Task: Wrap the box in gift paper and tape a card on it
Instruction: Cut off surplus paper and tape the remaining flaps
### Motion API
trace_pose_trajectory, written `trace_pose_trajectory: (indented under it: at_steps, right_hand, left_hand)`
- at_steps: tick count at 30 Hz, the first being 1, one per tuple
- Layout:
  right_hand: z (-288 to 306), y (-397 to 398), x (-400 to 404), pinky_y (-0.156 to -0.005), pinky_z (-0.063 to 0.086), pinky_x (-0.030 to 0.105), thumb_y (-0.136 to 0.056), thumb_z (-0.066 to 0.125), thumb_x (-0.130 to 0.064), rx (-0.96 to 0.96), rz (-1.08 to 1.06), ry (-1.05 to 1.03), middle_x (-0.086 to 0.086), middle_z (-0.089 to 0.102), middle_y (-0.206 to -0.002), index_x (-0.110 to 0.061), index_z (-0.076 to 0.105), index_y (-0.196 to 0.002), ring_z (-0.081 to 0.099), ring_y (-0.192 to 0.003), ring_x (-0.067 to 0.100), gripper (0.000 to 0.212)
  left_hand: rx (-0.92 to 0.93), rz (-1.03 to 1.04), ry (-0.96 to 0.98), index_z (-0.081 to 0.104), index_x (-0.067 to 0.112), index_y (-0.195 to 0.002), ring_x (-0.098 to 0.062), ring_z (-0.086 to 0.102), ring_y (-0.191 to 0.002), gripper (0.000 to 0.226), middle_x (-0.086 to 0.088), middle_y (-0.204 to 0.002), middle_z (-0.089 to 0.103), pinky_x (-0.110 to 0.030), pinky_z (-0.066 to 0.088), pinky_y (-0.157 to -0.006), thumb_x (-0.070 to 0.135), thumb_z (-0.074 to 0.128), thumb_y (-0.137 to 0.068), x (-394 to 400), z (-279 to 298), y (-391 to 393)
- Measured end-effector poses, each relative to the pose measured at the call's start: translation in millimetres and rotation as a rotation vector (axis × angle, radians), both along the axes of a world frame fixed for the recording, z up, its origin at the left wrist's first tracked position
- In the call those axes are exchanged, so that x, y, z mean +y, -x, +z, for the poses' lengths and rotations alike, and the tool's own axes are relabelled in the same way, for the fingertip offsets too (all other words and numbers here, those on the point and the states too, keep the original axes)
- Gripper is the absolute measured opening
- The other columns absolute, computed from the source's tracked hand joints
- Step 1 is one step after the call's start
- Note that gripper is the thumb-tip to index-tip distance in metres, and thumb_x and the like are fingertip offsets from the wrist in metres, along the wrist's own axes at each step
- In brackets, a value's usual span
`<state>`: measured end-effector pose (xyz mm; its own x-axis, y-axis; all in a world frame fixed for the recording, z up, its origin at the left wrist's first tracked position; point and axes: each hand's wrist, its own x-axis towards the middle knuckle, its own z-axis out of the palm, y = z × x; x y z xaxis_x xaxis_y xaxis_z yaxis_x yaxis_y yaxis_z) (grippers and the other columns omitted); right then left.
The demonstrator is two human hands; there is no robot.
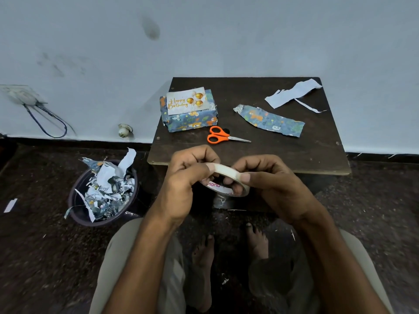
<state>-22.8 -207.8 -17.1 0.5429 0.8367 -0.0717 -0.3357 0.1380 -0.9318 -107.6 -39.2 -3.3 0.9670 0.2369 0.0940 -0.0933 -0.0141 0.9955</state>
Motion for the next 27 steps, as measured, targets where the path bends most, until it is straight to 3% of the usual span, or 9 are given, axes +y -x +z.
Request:
trace_pose_trajectory:
  at_steps: [2, 5, 8, 10, 15, 18, 22, 27]
  right_hand:
    - [1, 1, 2, -0.064, 0.042, 0.025, -0.078, 0.061, -0.012, -0.010, 0.009, -0.008, 0.015, 0.060, -0.069, -0.009, 0.079, -0.082, 0.052, -0.062, 0.014, 0.019]
    - [1, 5, 5, -0.059, 0.037, 0.025, -0.082, 0.060, -0.013, -0.048, 0.007, 0.005, 0.016, 0.053, -0.061, -0.005, 0.077, -0.080, 0.047, -0.056, 0.016, 0.019]
    - [1, 7, 9, -0.055, 0.036, 0.024, -0.082, 0.055, -0.011, -0.037, 0.022, 0.017, 0.015, 0.051, -0.056, 0.002, 0.074, -0.079, 0.043, -0.054, 0.019, 0.024]
    - [3, 7, 9, -0.055, 0.037, 0.024, -0.078, 0.051, -0.009, -0.008, 0.039, 0.009, 0.015, 0.051, -0.056, 0.005, 0.073, -0.080, 0.043, -0.053, 0.019, 0.026]
    - [5, 7, 11, -0.055, 0.040, 0.023, -0.071, 0.045, -0.007, 0.023, 0.064, -0.002, 0.011, 0.055, -0.057, 0.005, 0.073, -0.084, 0.046, -0.054, 0.016, 0.034]
    - [4, 7, 13, -0.056, 0.040, 0.026, -0.067, 0.041, -0.006, -0.004, 0.056, -0.012, 0.016, 0.051, -0.057, 0.002, 0.074, -0.083, 0.045, -0.054, 0.020, 0.038]
    - [2, 11, 16, -0.055, 0.039, 0.024, -0.062, 0.036, 0.000, -0.010, -0.007, -0.059, 0.015, 0.050, -0.052, 0.000, 0.074, -0.078, 0.042, -0.050, 0.020, 0.041]
    - [0, 13, 22, -0.056, 0.035, 0.024, -0.072, 0.040, -0.005, -0.020, -0.067, -0.088, 0.010, 0.044, -0.050, 0.000, 0.074, -0.079, 0.036, -0.051, 0.019, 0.035]
  left_hand:
    - [-0.010, -0.009, -0.018, 0.057, -0.005, -0.073, -0.020, 0.043, -0.058, 0.026, -0.030, -0.061, 0.049, -0.028, 0.031, -0.055, 0.021, 0.058, -0.075, -2, 1, 0]
    - [-0.011, -0.052, 0.000, 0.054, -0.003, -0.072, -0.013, 0.058, -0.052, 0.012, -0.003, -0.056, 0.058, -0.021, 0.040, -0.056, 0.006, 0.054, -0.080, -6, 1, 1]
    - [0.023, -0.083, -0.008, 0.051, -0.006, -0.071, -0.032, 0.066, -0.053, 0.022, -0.006, -0.055, 0.058, -0.024, 0.043, -0.056, 0.012, 0.058, -0.080, -8, 1, 1]
    - [0.035, -0.064, 0.052, 0.048, -0.009, -0.070, -0.032, 0.068, -0.053, 0.018, -0.010, -0.052, 0.054, -0.021, 0.045, -0.054, 0.004, 0.052, -0.080, -11, 4, 1]
    - [0.012, -0.008, 0.135, 0.053, -0.009, -0.071, -0.008, 0.057, -0.042, 0.013, -0.007, -0.045, 0.047, -0.014, 0.043, -0.047, -0.002, 0.044, -0.074, -18, 13, 1]
    - [0.043, 0.063, 0.177, 0.052, -0.012, -0.071, -0.010, 0.053, -0.039, 0.015, -0.010, -0.044, 0.042, -0.015, 0.041, -0.044, -0.009, 0.041, -0.081, -20, 16, 2]
    - [0.055, 0.226, 0.208, 0.051, 0.001, -0.065, -0.011, 0.033, -0.051, 0.010, -0.002, -0.049, 0.033, -0.026, 0.024, -0.051, 0.010, 0.050, -0.070, -10, 11, -2]
    - [0.052, 0.247, 0.250, 0.050, 0.005, -0.060, -0.013, 0.027, -0.055, 0.012, 0.001, -0.050, 0.034, -0.020, 0.030, -0.050, 0.012, 0.049, -0.069, -5, 8, -3]
